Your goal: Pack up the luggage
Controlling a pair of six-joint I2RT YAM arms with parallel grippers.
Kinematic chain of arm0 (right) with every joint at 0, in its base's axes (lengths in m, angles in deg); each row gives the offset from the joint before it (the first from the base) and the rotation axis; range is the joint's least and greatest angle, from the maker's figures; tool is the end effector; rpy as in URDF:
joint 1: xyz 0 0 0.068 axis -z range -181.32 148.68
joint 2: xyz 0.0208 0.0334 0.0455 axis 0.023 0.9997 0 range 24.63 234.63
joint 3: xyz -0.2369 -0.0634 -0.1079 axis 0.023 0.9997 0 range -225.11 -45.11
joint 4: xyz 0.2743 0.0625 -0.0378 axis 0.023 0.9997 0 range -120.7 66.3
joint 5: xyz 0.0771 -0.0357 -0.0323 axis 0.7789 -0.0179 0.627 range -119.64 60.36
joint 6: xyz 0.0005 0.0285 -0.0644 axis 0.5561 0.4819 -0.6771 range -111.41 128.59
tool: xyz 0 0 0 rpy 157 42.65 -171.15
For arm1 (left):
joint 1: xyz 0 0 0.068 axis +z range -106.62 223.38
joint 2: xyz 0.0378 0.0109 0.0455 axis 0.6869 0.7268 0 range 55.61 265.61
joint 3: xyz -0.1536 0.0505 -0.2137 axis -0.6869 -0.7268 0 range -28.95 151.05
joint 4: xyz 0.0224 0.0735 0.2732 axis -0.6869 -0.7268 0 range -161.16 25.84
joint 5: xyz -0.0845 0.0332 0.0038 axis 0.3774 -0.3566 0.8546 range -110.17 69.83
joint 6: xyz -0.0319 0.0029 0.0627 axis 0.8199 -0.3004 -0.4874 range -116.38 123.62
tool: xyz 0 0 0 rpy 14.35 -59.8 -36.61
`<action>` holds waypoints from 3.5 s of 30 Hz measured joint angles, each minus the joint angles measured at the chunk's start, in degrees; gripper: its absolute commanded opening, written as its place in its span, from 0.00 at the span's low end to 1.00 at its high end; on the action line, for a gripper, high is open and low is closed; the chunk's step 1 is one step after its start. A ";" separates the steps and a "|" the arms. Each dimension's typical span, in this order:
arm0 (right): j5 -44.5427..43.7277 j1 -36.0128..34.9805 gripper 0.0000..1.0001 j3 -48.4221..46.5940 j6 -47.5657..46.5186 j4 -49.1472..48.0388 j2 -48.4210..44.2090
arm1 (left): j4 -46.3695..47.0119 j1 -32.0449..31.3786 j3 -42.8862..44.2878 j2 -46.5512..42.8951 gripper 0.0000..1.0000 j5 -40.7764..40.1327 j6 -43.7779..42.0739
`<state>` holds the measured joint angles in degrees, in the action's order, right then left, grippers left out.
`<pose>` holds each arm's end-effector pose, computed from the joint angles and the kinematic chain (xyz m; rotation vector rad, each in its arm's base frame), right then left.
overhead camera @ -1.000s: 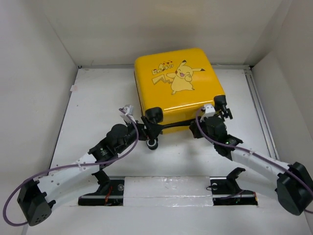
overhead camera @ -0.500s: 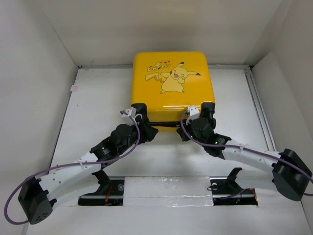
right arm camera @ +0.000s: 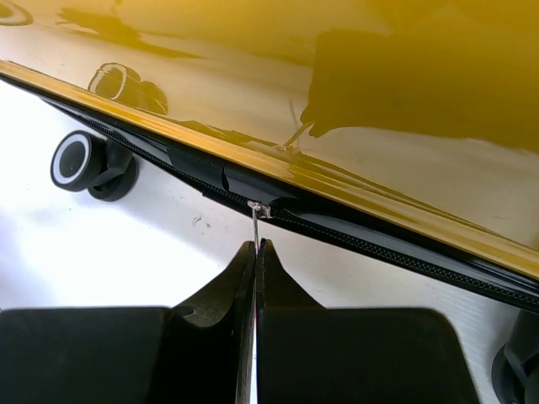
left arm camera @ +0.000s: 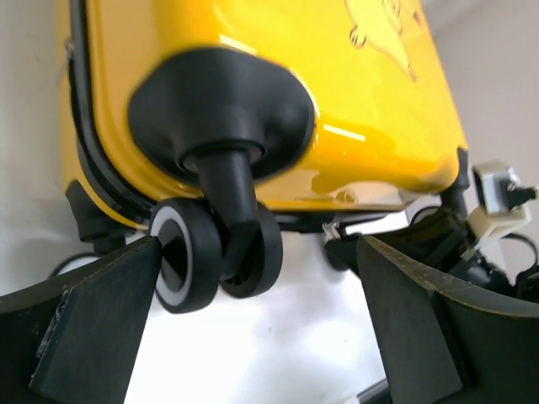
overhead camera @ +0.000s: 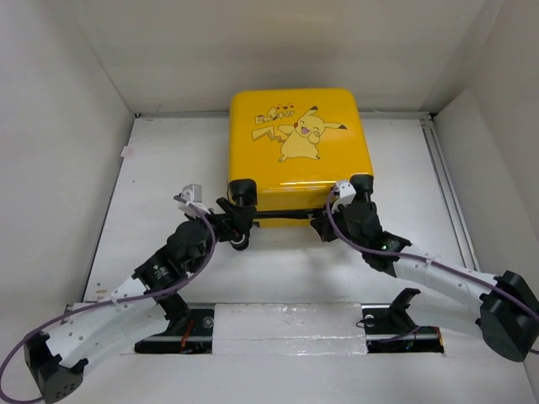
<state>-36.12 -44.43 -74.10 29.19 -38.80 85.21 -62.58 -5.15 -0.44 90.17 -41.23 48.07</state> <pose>0.2042 0.1822 0.1970 -0.3221 2.0035 0.6045 0.1530 -0.1418 0.2818 -0.2319 1.7128 -0.9247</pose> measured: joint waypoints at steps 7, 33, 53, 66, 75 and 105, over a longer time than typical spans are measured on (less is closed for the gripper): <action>1.60 1.11 0.00 0.87 -0.04 -0.07 -1.09 | 1.38 0.00 0.42 3.04 0.83 -1.42 -0.81; 0.15 6.49 0.00 4.11 2.40 8.83 -14.99 | 1.27 -0.48 0.66 5.64 0.00 0.02 2.54; 6.38 4.07 0.47 5.25 -0.92 2.73 -11.63 | 2.86 1.51 -0.92 4.11 0.00 2.58 2.27; 4.00 1.75 0.54 3.96 -1.92 -2.91 -0.72 | 4.35 2.05 -1.09 4.96 0.00 4.61 1.92; 2.86 1.20 0.42 2.36 -2.40 -7.78 4.59 | 5.29 2.56 -1.09 5.35 0.00 4.04 1.44; 2.67 6.43 0.00 5.03 5.22 3.02 -12.55 | 5.51 0.76 -1.40 4.72 0.00 4.17 1.31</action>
<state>-33.46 -38.00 -69.07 34.41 -35.78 72.66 -57.07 -4.39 -1.84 94.89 -37.05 49.38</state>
